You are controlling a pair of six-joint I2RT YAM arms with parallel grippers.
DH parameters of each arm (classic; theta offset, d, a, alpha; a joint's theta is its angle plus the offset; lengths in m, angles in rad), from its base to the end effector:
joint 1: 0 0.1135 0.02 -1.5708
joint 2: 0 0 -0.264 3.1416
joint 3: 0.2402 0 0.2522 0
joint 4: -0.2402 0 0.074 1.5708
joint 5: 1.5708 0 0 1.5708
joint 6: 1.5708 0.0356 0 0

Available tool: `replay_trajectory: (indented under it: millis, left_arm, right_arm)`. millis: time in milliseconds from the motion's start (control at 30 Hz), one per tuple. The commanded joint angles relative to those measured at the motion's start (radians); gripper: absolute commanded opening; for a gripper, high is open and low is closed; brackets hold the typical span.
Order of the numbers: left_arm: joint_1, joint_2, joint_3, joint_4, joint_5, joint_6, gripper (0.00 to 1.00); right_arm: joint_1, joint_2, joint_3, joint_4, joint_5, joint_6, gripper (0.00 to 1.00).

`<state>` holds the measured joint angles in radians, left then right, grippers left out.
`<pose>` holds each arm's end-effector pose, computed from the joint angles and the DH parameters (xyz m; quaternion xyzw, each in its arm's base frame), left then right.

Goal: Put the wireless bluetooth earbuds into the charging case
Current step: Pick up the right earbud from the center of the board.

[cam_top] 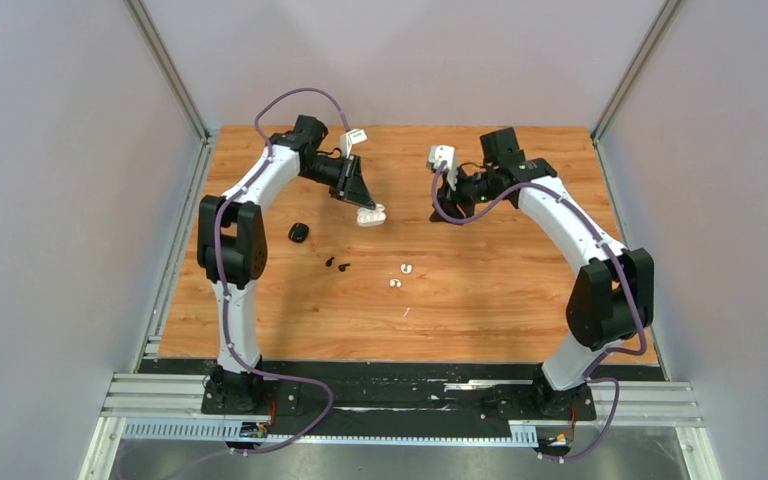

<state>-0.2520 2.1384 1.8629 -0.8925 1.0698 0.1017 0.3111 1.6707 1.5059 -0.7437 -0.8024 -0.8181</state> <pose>0.4277 -0.1424 0.2434 0.2487 0.8118 -0.5110 0.1341 0.3335 0.1341 0.3173 -0.5731 0.6675 0.2824 0.3824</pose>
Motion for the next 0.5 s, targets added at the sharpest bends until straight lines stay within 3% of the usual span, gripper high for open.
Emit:
replay_trajectory:
  millis: [0,167,333,467]
  left_arm:
    - [0.038,-0.139,-0.047,0.106,-0.005,-0.061,0.00]
    - [0.048,-0.187,-0.117,0.158,-0.048,-0.108,0.00]
    - [0.052,-0.220,-0.193,0.245,-0.060,-0.177,0.00]
    - [0.062,-0.234,-0.230,0.297,-0.061,-0.225,0.00]
  right_arm:
    - [0.043,-0.010,-0.100,0.020,-0.067,-0.137,0.34]
    - [0.107,0.009,-0.207,0.044,0.002,-0.275,0.21]
    - [0.152,0.026,-0.268,0.068,0.010,-0.318,0.19]
    - [0.177,0.071,-0.265,0.096,-0.003,-0.244,0.20]
